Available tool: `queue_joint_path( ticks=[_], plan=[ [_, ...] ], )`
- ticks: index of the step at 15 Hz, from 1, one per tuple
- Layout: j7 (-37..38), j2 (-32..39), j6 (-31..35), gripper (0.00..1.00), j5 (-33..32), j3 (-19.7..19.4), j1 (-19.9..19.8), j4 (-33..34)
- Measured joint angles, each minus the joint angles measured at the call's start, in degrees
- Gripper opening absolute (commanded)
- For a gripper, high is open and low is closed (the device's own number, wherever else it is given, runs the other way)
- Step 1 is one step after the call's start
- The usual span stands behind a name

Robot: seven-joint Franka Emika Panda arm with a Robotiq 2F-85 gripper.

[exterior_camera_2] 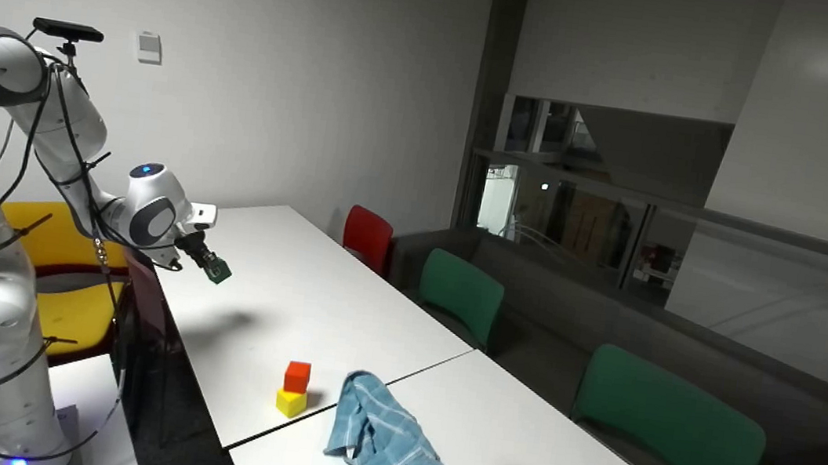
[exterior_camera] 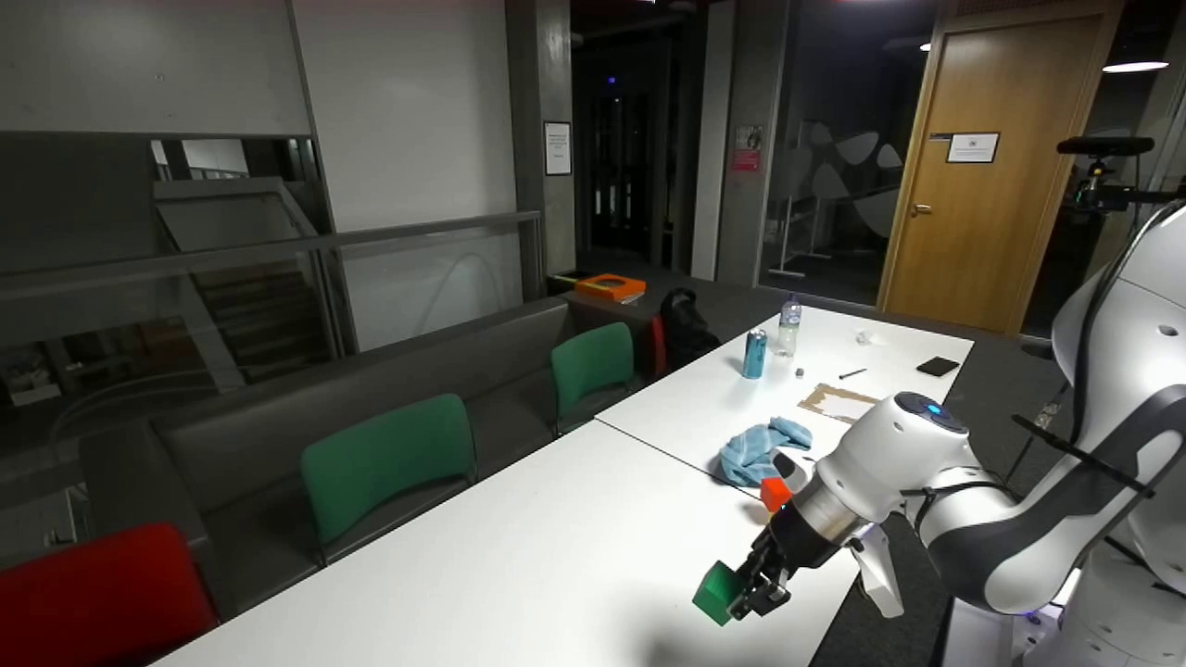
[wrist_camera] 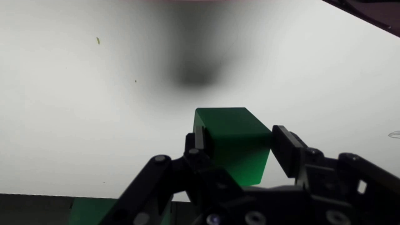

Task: Pick up the orange and green object and place them on top of the yellow object

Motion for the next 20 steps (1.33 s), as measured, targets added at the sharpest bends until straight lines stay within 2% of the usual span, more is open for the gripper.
queue_joint_path(
  ticks=[8,9,20],
  plan=[
    [0.00,0.14,0.00,0.58,0.00,0.00,0.00,0.00],
    [0.00,0.14,0.00,0.33,0.00,0.00,0.00,0.00],
    [-0.19,-0.39,-0.82,0.33,0.01,-1.77,0.03,0.06]
  ],
)
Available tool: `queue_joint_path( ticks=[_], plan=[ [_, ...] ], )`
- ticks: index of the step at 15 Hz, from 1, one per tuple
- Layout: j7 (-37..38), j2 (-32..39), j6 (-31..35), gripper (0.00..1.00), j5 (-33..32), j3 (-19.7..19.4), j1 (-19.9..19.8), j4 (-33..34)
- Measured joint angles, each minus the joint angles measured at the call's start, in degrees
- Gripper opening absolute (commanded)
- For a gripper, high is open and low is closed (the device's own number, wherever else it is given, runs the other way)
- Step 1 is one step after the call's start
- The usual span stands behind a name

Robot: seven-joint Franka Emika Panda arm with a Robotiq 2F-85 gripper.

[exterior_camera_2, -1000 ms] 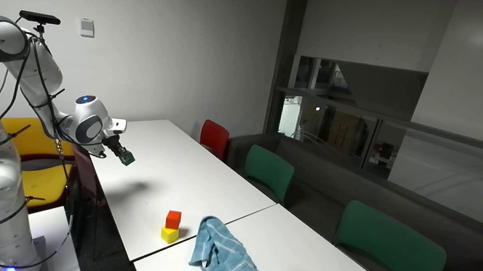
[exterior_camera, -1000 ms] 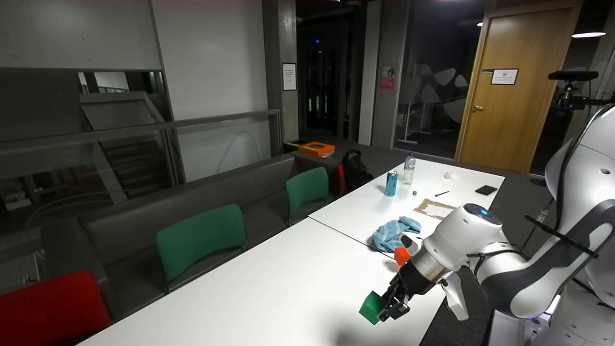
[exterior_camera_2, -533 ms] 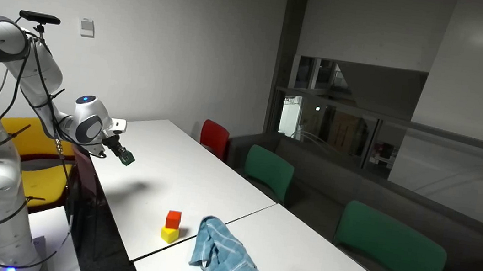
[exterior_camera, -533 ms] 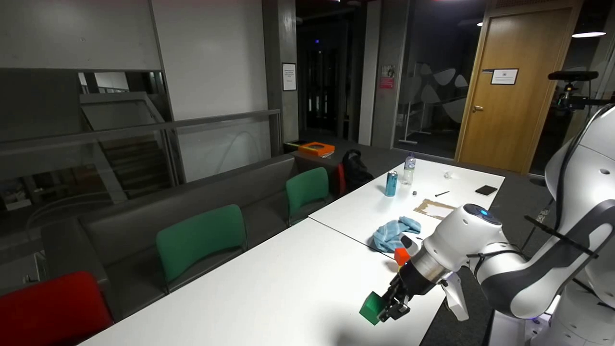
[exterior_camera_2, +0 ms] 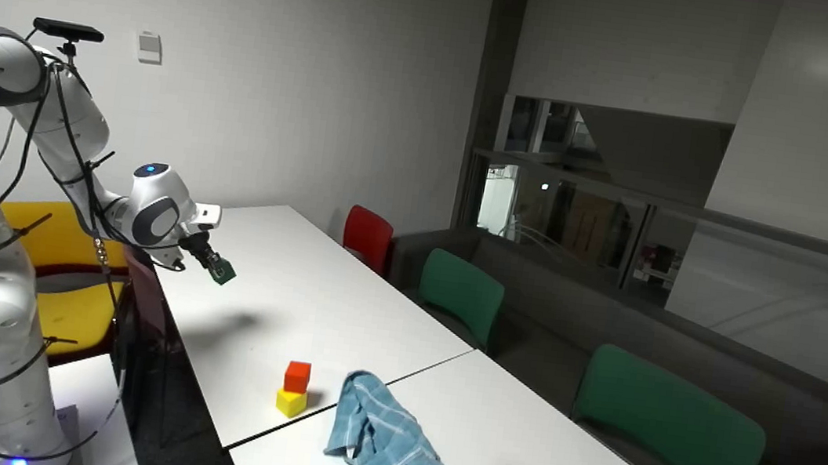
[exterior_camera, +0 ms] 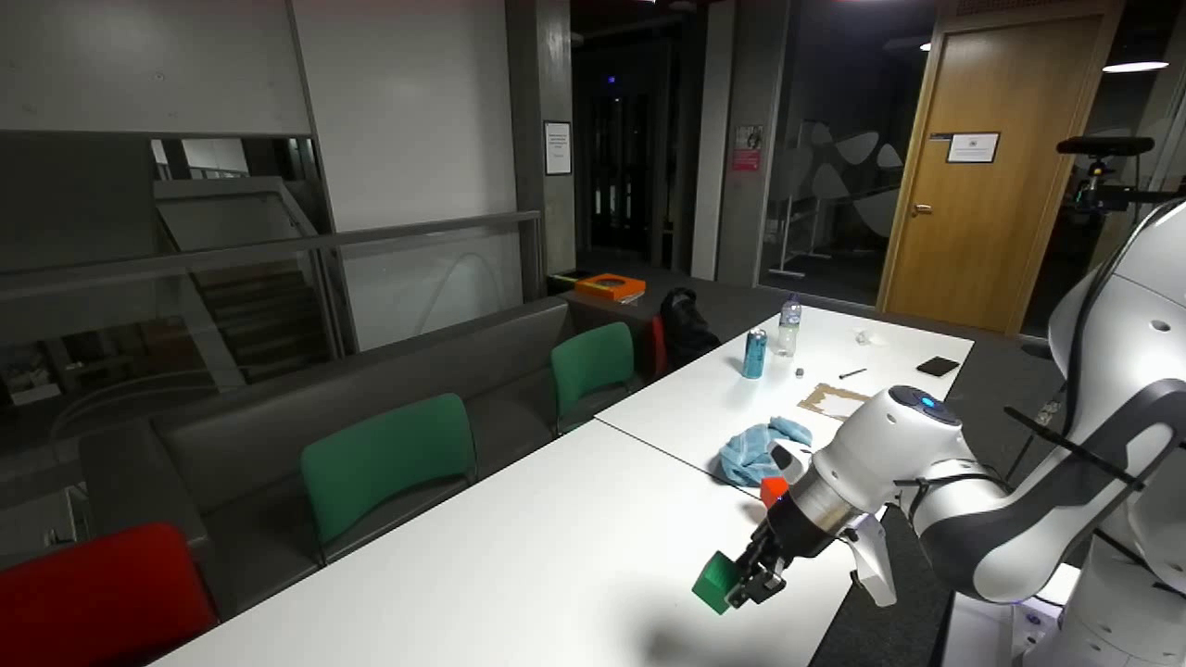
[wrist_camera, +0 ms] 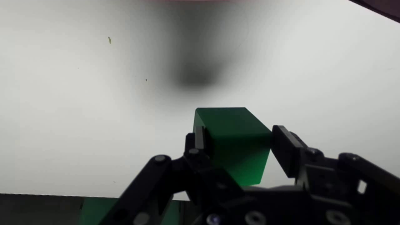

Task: Pick up the orange and green object and place them on top of the yellow object

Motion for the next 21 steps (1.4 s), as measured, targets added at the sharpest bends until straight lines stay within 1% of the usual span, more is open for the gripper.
queue_joint_path(
  ticks=[7,10,13,16,18,19,21],
  plan=[
    [-0.69,-4.25,-4.08,0.33,-0.04,-3.32,-0.13,0.22],
    [-0.98,-6.57,-5.58,0.33,-0.33,-4.03,-0.91,0.22],
    [-0.91,-9.16,-7.10,0.33,-2.70,-3.65,-4.06,0.12],
    [-0.65,-11.84,-8.84,0.33,-6.80,-1.21,-10.06,0.00],
    [-0.65,-12.83,-9.85,0.33,-8.30,0.40,-13.08,-0.01],
    [-0.72,-12.88,-10.17,0.58,-8.37,0.63,-13.48,-0.02],
    [-0.86,-12.66,-10.61,0.58,-8.37,0.63,-13.35,-0.06]
  ],
)
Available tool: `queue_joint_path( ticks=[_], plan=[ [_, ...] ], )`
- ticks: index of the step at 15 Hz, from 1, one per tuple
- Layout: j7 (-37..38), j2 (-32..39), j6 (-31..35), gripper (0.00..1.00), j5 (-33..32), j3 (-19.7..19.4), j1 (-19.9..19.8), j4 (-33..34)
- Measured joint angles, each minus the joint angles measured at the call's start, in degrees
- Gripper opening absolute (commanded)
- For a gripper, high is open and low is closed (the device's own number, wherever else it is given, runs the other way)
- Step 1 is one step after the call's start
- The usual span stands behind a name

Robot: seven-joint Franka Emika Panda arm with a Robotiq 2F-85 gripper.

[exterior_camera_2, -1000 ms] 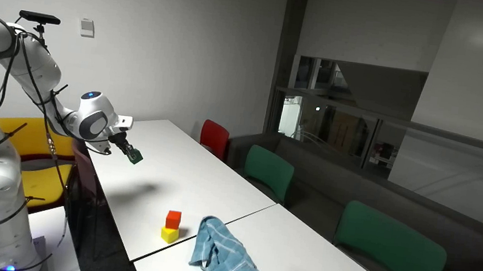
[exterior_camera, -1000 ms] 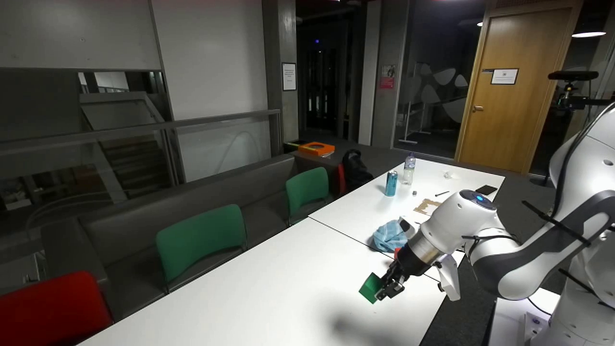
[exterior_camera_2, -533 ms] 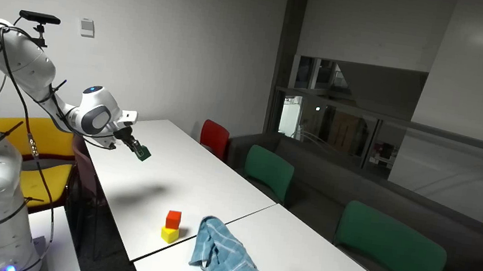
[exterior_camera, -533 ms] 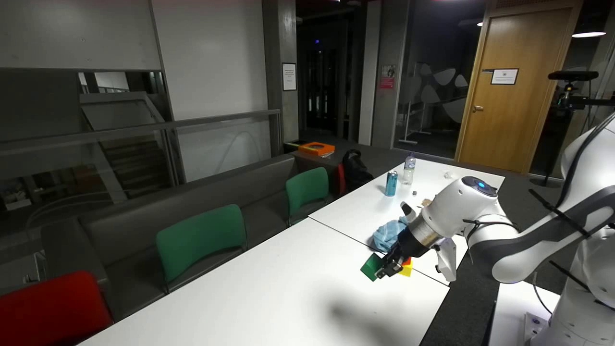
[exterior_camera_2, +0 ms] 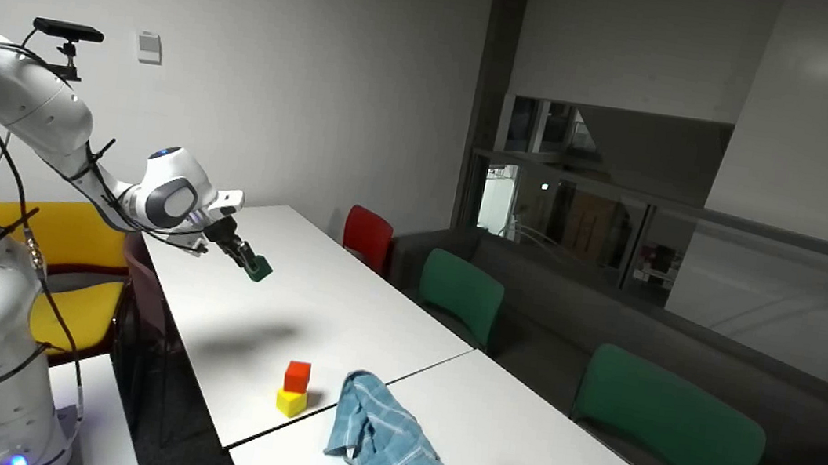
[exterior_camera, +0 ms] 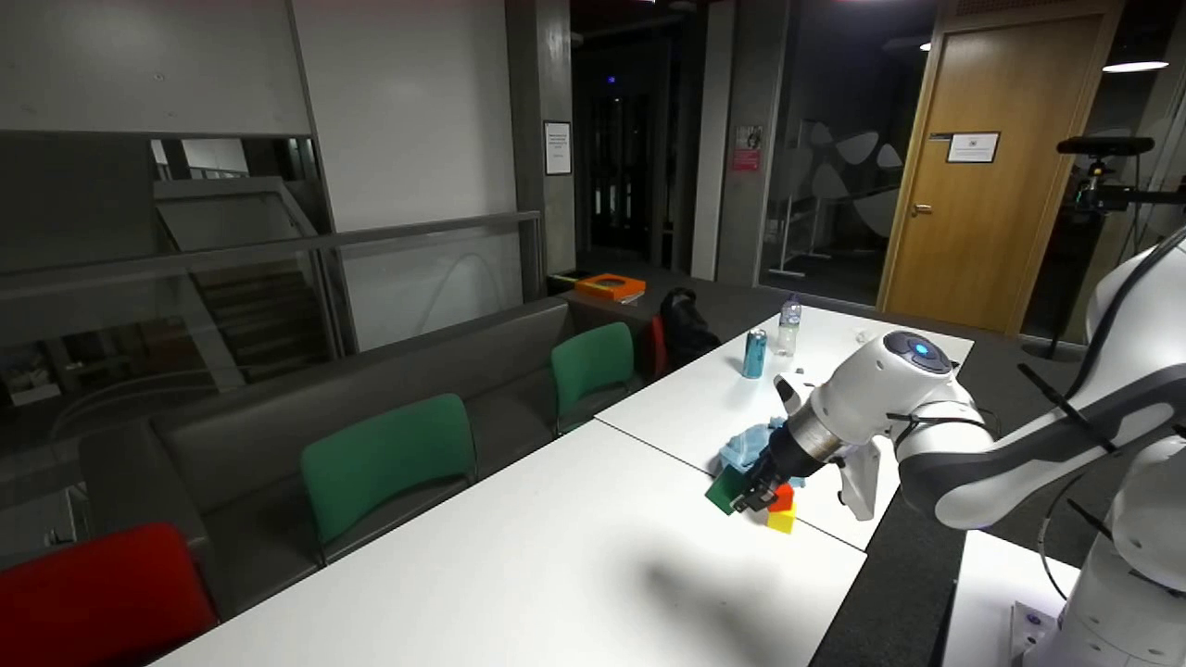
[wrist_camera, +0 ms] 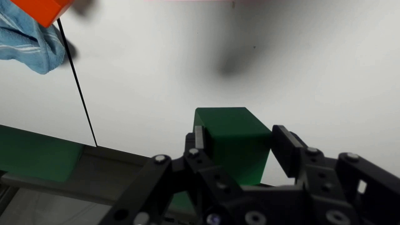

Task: Pick up the orange and green object and place them on top of the yellow object

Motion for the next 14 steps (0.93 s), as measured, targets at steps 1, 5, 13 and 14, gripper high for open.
queue_joint_path(
  ticks=[1,5,13,14],
  plan=[
    [0.00,0.12,-0.05,0.58,0.00,0.00,0.13,0.00],
    [0.00,0.28,-0.06,0.33,0.00,0.00,0.35,0.00],
    [0.35,-0.02,0.04,0.33,0.18,-0.93,-0.68,0.08],
    [0.45,-0.42,0.12,0.33,0.27,-1.35,-1.18,0.14]
  ],
)
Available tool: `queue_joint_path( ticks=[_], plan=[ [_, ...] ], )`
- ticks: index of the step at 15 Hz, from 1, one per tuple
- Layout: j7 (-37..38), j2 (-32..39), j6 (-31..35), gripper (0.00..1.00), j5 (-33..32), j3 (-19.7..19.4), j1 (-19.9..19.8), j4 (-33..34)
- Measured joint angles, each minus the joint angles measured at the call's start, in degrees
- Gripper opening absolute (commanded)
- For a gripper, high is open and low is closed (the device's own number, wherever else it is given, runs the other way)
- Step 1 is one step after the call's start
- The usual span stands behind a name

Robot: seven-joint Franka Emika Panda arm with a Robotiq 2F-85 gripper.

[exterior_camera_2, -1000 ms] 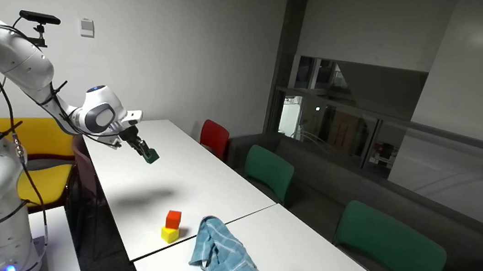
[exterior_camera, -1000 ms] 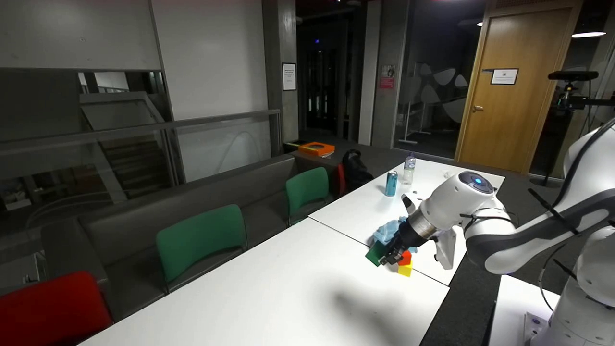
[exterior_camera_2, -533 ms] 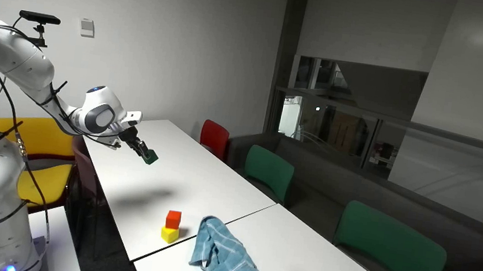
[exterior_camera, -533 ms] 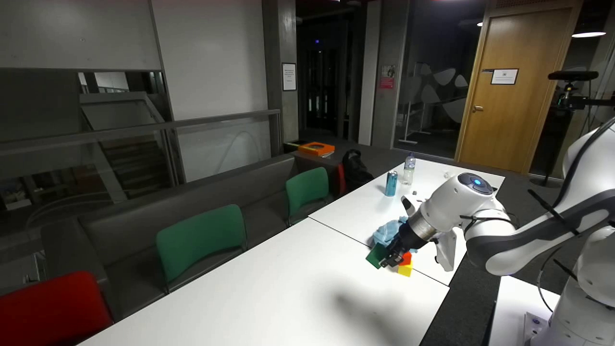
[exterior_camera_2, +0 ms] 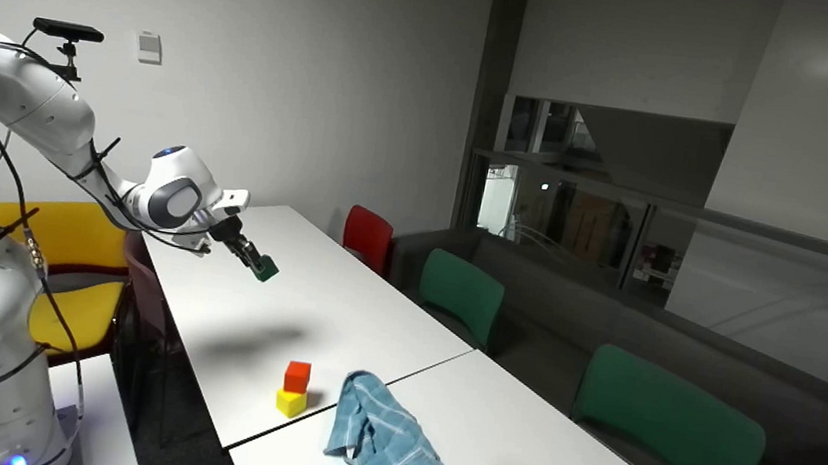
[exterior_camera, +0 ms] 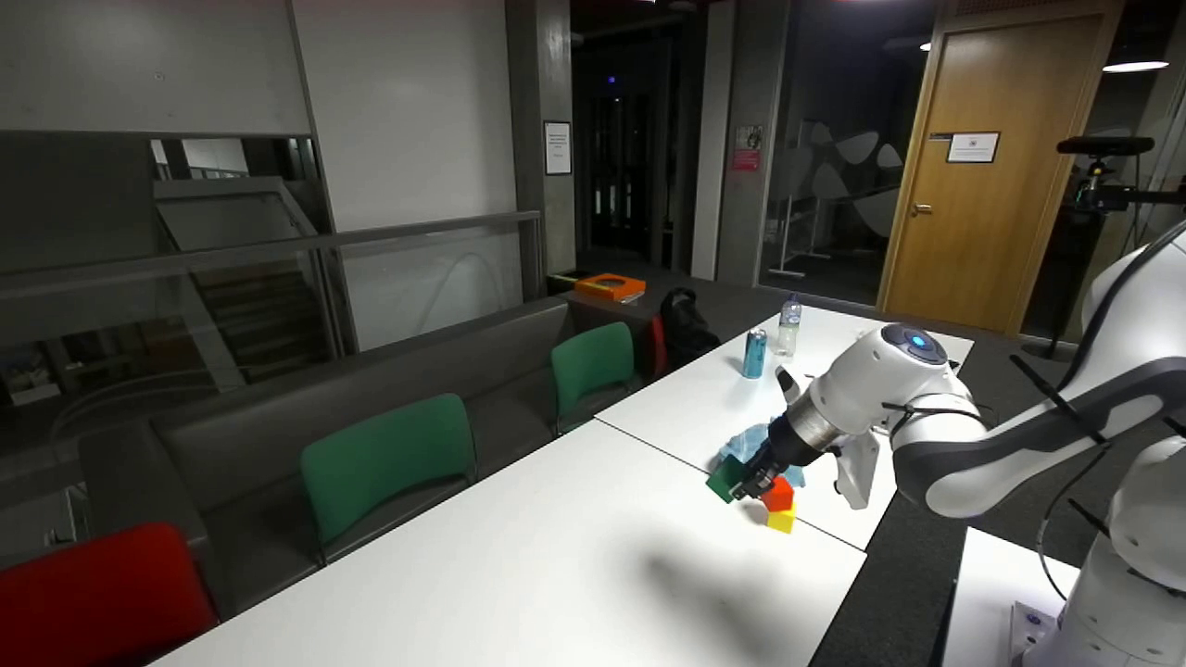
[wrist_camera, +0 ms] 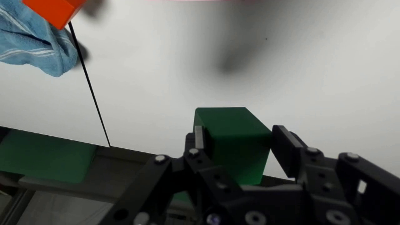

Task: Pick up the orange and green object and place them on top of the yellow object

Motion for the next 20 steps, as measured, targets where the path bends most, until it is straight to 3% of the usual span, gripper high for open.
queue_joint_path(
  ticks=[4,9,12,15,16,20],
  plan=[
    [0.83,-1.82,0.35,0.33,1.47,-5.49,0.97,-0.02],
    [2.72,-1.54,-2.02,0.33,8.96,-16.96,8.73,-0.18],
    [4.23,-0.83,-4.14,0.33,13.61,-21.78,12.30,-0.26],
    [7.62,0.18,-4.35,0.33,17.60,-23.92,13.57,-0.31],
    [9.07,0.59,-4.34,0.58,18.86,-24.04,14.00,-0.31],
    [13.69,1.83,-4.07,0.58,20.17,-23.25,15.83,-0.30]
  ],
)
